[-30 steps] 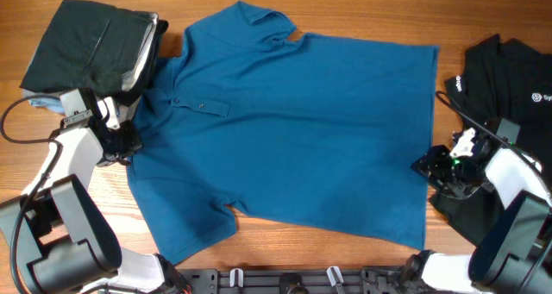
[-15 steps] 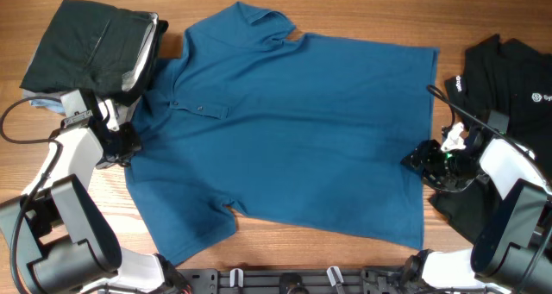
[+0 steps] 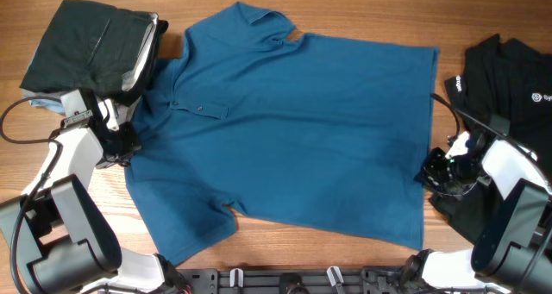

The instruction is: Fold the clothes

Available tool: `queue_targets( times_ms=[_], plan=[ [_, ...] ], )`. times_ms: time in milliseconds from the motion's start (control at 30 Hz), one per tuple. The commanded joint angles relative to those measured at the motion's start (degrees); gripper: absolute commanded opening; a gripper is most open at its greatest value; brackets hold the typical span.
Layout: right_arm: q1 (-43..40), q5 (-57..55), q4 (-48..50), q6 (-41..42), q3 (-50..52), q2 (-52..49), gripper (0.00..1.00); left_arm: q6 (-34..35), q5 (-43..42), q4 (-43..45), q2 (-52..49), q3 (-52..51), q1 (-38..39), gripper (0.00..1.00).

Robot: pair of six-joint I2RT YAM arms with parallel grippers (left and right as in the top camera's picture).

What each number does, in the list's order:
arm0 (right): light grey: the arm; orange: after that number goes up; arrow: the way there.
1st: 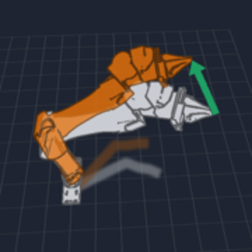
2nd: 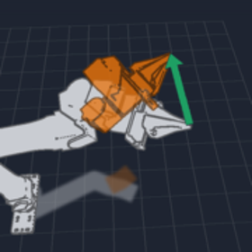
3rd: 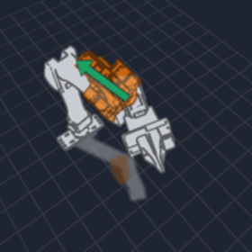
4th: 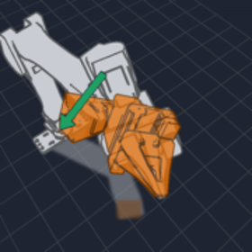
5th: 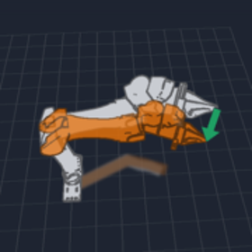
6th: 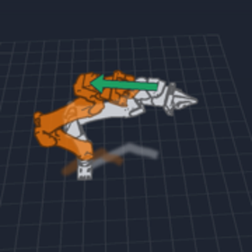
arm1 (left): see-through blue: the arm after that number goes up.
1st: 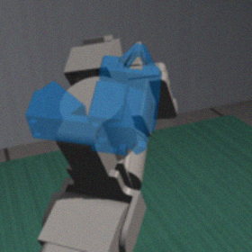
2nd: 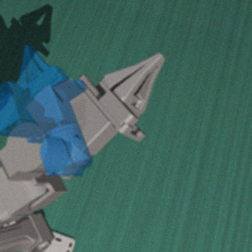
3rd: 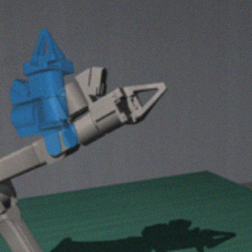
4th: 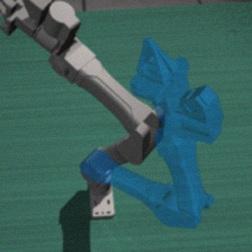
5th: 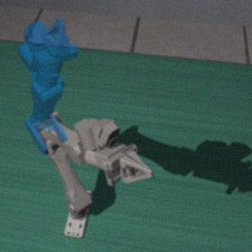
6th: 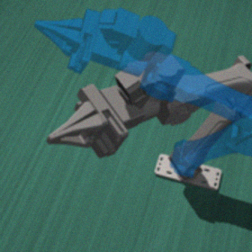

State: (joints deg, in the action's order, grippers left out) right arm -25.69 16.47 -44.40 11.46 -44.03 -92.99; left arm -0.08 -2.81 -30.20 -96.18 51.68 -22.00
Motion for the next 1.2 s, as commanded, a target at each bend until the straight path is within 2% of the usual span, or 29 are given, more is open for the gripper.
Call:
queue_targets(
  times_ms=[0,33,100,133,167,233,300,333,500,667,800,1000,1133,1167],
  plan=[
    [0.3,0.1,3.6,-2.4,2.8,-3.2,0.43,0.6,1.9,0.4,1.0,-0.3,0.0,0.04],
    [0.3,0.0,4.3,-2.4,2.8,-3.2,0.54,0.6,1.9,0.4,1.0,-0.3,0.0,0.04],
    [0.3,-0.1,5.0,-2.4,2.8,-3.2,0.54,0.6,1.9,0.5,1.0,-0.3,0.0,0.04],
    [0.3,-0.1,5.3,-2.5,2.8,-3.2,0.5,0.6,1.9,0.5,1.0,-0.3,0.0,0.04],
    [0.3,-0.1,5.3,-2.5,2.8,-3.2,0.41,0.6,1.8,0.4,1.0,-0.3,0.0,0.04],
    [0.3,-0.1,5.0,-2.5,2.8,-3.2,0.33,0.6,1.8,0.4,1.0,-0.3,0.0,0.04],
    [0.3,0.2,4.5,-2.4,2.8,-3.2,0.11,0.6,1.9,0.4,1.0,-0.3,0.0,0.04],
    [0.3,0.5,4.4,-2.5,2.8,-3.1,0.04,0.6,1.8,0.4,1.0,-0.3,0.0,0.04],
    [0.3,0.6,0.5,-2.0,-2.0,-0.4,0.04,0.6,0.0,1.0,1.4,-0.1,0.0,0.04],
    [-0.7,3.8,-10.2,-0.8,-15.1,6.5,0.04,0.6,-5.3,-0.6,6.8,3.2,0.0,0.04],
    [-2.5,4.2,-19.1,-1.0,-27.3,11.3,0.04,1.6,-7.0,-1.3,15.6,3.9,0.0,0.04],
    [-6.7,4.4,-26.9,-1.6,-40.0,14.3,0.04,4.8,-7.2,-1.3,31.3,4.6,-2.0,0.04],
    [-7.1,4.6,-32.9,-2.3,-50.2,14.9,0.04,8.8,-7.2,-1.3,42.1,8.1,-4.5,0.04],
    [-7.1,4.6,-37.2,-2.3,-55.3,15.2,0.04,9.8,-7.6,-1.5,46.5,10.2,-4.5,0.04]
  ],
)
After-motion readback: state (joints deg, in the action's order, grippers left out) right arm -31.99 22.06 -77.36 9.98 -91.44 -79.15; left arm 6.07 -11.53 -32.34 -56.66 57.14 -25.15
